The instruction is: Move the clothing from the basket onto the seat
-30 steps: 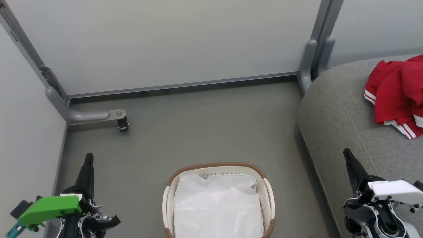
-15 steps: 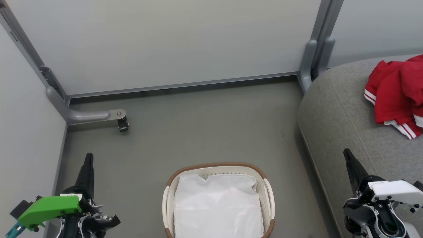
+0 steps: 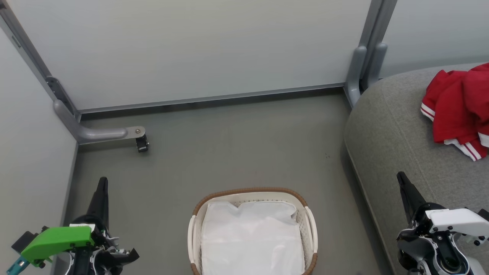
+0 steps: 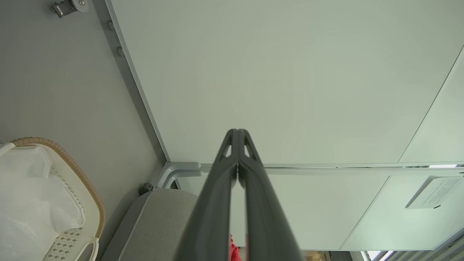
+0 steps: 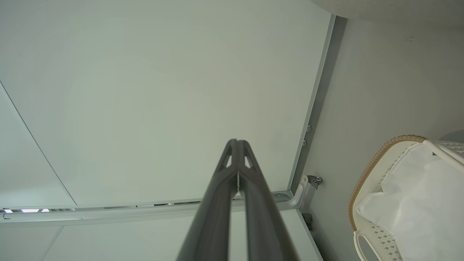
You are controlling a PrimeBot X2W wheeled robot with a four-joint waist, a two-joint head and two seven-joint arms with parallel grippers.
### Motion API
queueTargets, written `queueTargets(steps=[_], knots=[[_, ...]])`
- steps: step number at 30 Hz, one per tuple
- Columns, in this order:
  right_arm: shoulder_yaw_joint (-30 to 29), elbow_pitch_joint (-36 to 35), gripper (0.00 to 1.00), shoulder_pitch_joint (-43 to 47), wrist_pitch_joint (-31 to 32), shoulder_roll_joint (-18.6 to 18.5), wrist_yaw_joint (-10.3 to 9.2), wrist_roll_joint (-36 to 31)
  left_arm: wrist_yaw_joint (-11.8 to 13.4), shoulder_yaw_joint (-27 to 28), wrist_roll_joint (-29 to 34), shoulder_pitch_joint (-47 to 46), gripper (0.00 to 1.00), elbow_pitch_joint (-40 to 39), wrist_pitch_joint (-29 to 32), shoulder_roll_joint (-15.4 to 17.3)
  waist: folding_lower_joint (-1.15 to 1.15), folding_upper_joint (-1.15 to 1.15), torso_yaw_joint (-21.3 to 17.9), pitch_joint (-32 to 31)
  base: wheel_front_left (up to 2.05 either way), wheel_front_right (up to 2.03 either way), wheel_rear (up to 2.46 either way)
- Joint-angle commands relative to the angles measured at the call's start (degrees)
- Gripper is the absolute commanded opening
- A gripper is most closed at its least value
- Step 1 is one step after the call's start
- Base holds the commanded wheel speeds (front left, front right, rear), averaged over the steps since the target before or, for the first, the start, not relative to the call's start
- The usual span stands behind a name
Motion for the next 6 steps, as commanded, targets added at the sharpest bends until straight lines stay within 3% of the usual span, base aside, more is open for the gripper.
queueTargets(steps=[1, 6], knots=[[-0.1, -0.2, 0.00, -0.4, 0.1, -0.2, -0.02, 0.0, -0.2, 0.1, -0.2, -0.5, 0.00, -0.1, 0.2, 0.4, 0.00, 0.00, 0.0, 0.0, 0.00, 0.00, 0.00], [-0.1, -0.2, 0.00, -0.4, 0.1, -0.2, -0.02, 0.0, -0.2, 0.1, -0.2, -0.5, 0.00, -0.1, 0.2, 0.4, 0.00, 0.00, 0.0, 0.0, 0.00, 0.00, 0.00]])
